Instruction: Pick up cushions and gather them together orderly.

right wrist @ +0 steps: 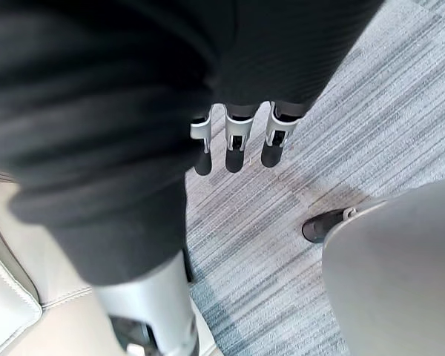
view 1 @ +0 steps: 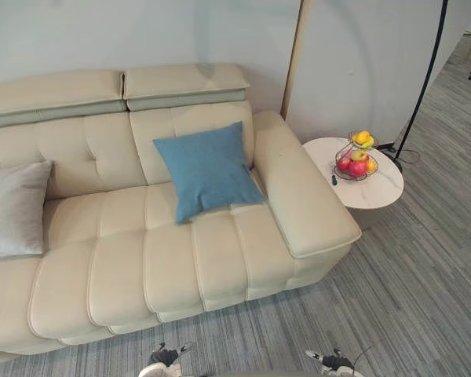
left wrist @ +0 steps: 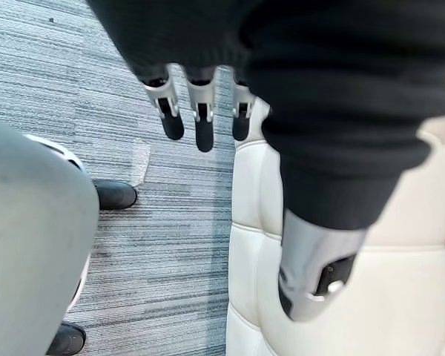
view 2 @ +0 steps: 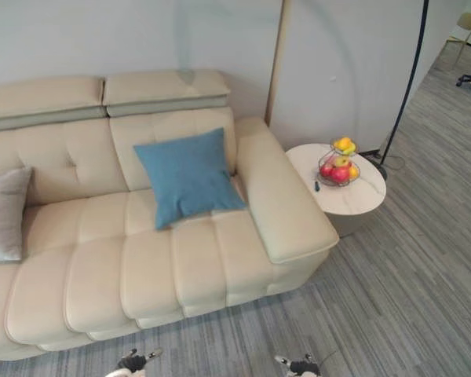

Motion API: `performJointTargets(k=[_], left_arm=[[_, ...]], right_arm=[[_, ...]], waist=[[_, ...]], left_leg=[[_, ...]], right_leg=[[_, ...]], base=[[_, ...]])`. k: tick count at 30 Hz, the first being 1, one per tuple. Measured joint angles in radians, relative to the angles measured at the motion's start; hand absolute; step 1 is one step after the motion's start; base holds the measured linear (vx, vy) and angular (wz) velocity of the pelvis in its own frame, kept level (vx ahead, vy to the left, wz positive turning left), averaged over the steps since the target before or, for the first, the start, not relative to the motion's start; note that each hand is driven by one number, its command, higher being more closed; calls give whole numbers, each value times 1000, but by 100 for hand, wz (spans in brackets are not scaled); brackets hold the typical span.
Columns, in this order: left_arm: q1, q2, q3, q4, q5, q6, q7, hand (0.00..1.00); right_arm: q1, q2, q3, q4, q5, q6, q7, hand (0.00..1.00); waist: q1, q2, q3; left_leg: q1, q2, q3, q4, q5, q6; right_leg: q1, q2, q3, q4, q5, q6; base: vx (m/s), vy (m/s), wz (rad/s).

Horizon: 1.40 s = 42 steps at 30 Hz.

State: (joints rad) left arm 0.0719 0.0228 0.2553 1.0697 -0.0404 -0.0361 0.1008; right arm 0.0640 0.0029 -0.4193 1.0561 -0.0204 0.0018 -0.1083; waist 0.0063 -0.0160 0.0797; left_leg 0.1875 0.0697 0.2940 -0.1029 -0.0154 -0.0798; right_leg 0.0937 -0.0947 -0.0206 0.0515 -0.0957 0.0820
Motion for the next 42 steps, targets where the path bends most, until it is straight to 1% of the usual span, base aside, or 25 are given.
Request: performJointTargets(k=[4, 7, 9, 11, 12, 13, 14, 16, 17, 18, 21, 22, 24, 25, 26, 27, 28, 32, 34, 36, 38, 39, 40, 41, 42], left_arm=[[-1, 1, 4, -9, 0, 0, -9, 0], [-5, -10, 27, -19, 0, 0, -8, 0], [-12, -7, 44, -19, 0, 0, -7, 0], [-19, -6, 45, -19, 0, 0, -5, 0], [-24, -5, 44, -26, 0, -1, -1, 0], [-41, -7, 41, -32, 0, 0, 3, 0], [-48, -9, 40, -34, 0, 0, 3, 0], [-53, -15, 9, -43, 0, -3, 3, 0], [-53, -17, -9, -36, 0, -4, 3, 0], [-53, -22, -14, -35, 0, -3, 3, 0], [-61, -34, -17, -25, 1, 1, 2, 0], [-62, -35, -26, -16, 1, 1, 1, 0], [-63, -39, -36, -16, 4, 1, -2, 0], [-66, -40, -21, -20, 6, -1, -8, 0], [-78, -47, 8, -27, 8, -3, -12, 0], [-77, -46, 6, -38, 8, -5, -13, 0], [-78, -45, 2, -40, 8, -6, -14, 0], [-79, -48, -1, -84, -2, -22, -15, 0], [-77, -57, 2, -112, -2, -27, -15, 0], [-75, -60, 3, -119, -3, -26, -13, 0], [-75, -64, 3, -119, -3, -26, -12, 0], [-70, -58, 3, -117, -3, -24, -11, 0], [-68, -47, 2, -114, -3, -20, -11, 0], [-68, -46, 1, -114, -3, -19, -11, 0], [-68, -43, 0, -108, -3, -18, -10, 0]], right_arm=[[2, 3, 14, -21, 1, 3, -2, 0], [-6, 1, 35, -27, 0, 7, -7, 0], [-19, 11, 59, -61, -1, 6, -8, 0], [-46, 20, 71, -62, -1, 3, -8, 0], [-75, 36, 72, -61, -2, 2, -11, 0], [-84, 47, 72, -59, -3, 5, -13, 0], [-80, 48, 71, -61, -1, 4, -13, 0], [-60, 45, 71, -59, -14, 2, -20, 0], [-65, 38, 69, -58, -19, 2, -20, 0], [-66, 32, 68, -59, -19, 2, -20, 0], [-61, 18, 37, -58, -20, 2, -20, 0], [-65, 3, 27, -44, -19, 4, -19, 0], [-53, -3, 12, -36, -18, 6, -20, 0], [-43, -2, 6, -40, -15, 6, -20, 0], [-45, -8, 4, -40, -17, 8, -22, 0], [-45, -8, 5, -38, -17, 7, -23, 0], [-46, -7, 6, -36, -17, 8, -24, 0], [-43, -3, 19, -33, -17, 10, -28, 0], [-46, -3, 40, -44, -17, 7, -28, 0], [-45, 0, 50, -52, -17, 7, -27, 0], [-43, 3, 48, -52, -17, 8, -27, 0], [-36, 7, 48, -54, -17, 8, -25, 0], [-19, 20, 46, -59, -17, 7, -23, 0], [-17, 22, 45, -60, -17, 6, -22, 0], [-13, 31, 44, -60, -16, 6, -18, 0]], waist=[[3, -5, 12], [6, -4, 15], [6, -11, 17], [12, -8, 15], [26, 5, 26], [18, -13, 33], [16, -17, 37], [8, -25, 35], [7, -18, 36], [2, -6, 35], [-5, 9, 41], [-4, 23, 44], [-7, 29, 49], [-5, 31, 52], [2, 30, 71], [5, 26, 76], [6, 26, 76], [36, 20, 84], [58, 11, 82], [63, 17, 77], [70, 18, 68], [78, 9, 43], [78, -13, 19], [78, -22, 16], [78, -30, 13]], left_leg=[[-31, 16, 23, 109, -65, -11], [-58, 28, 115, 151, -109, -13], [-72, 43, 211, 200, -141, -9], [-97, 67, 264, 229, -150, 5], [-99, 105, 342, 232, -150, 5], [-87, 101, 401, 229, -151, 3], [-78, 99, 421, 232, -152, 3], [-48, 114, 530, 301, -188, -9], [-26, 119, 585, 311, -203, -23], [-21, 126, 604, 311, -206, -28], [18, 140, 660, 321, -196, -54], [23, 160, 651, 358, -184, -73], [-14, 236, 601, 559, -180, -66], [-56, 281, 530, 708, -186, -10], [-131, 300, 385, 892, -220, 40], [-228, 256, 222, 972, -252, -7], [-258, 242, 181, 980, -263, -18], [-403, 152, 10, 769, -289, 10], [-468, 90, -127, 547, -236, 15], [-503, 78, -172, 432, -170, 16], [-501, 76, -182, 423, -109, 49], [-497, 65, -176, 421, -69, 44], [-471, 51, -150, 418, -61, 19], [-455, 48, -132, 410, -68, 18], [-412, 42, -91, 391, -85, 33]], right_leg=[[-47, 20, 88, 28, 0, -7], [-118, 45, 201, 30, 26, -4], [-177, 75, 290, 29, 80, -4], [-237, 111, 281, 30, 158, -21], [-285, 127, 157, 26, 195, -63], [-319, 84, -96, 105, 122, -89], [-317, 62, -182, 135, 97, -97], [-288, -32, -553, 218, 10, -162], [-274, -47, -681, 222, -58, -194], [-271, -48, -705, 229, -68, -182], [-278, 20, -623, 205, -70, -179], [-278, 54, -566, 191, -74, -178], [-269, 82, -504, 186, -84, -187], [-257, 101, -467, 185, -82, -191], [-223, 129, -410, 175, -88, -198], [-207, 144, -364, 168, -101, -191], [-199, 148, -350, 162, -104, -189], [-107, 192, -213, 114, -111, -183], [-81, 202, -137, 86, -126, -179], [-70, 213, -94, 75, -131, -169], [-56, 218, -43, 83, -153, -157], [-54, 208, -4, 96, -168, -138], [-65, 180, 22, 138, -176, -127], [-75, 170, 33, 171, -179, -121], [-113, 151, 34, 285, -188, -63]], base=[[-37, -28, -68], [-25, 7, -115], [-14, 18, -164], [-16, -23, -185], [-7, -83, -215], [-12, -87, -198], [-15, -49, -129], [20, -107, -150], [34, -172, -148], [89, -183, -149], [115, -148, -111], [174, -191, -142], [145, -156, -106], [133, -112, -107], [151, -105, -145], [138, -91, -128], [161, -36, -120], [182, 1, -106], [190, 50, -106], [321, 106, -95], [470, 170, -95], [525, 163, -92], [543, 152, -85], [543, 148, -74], [390, 121, -65]])
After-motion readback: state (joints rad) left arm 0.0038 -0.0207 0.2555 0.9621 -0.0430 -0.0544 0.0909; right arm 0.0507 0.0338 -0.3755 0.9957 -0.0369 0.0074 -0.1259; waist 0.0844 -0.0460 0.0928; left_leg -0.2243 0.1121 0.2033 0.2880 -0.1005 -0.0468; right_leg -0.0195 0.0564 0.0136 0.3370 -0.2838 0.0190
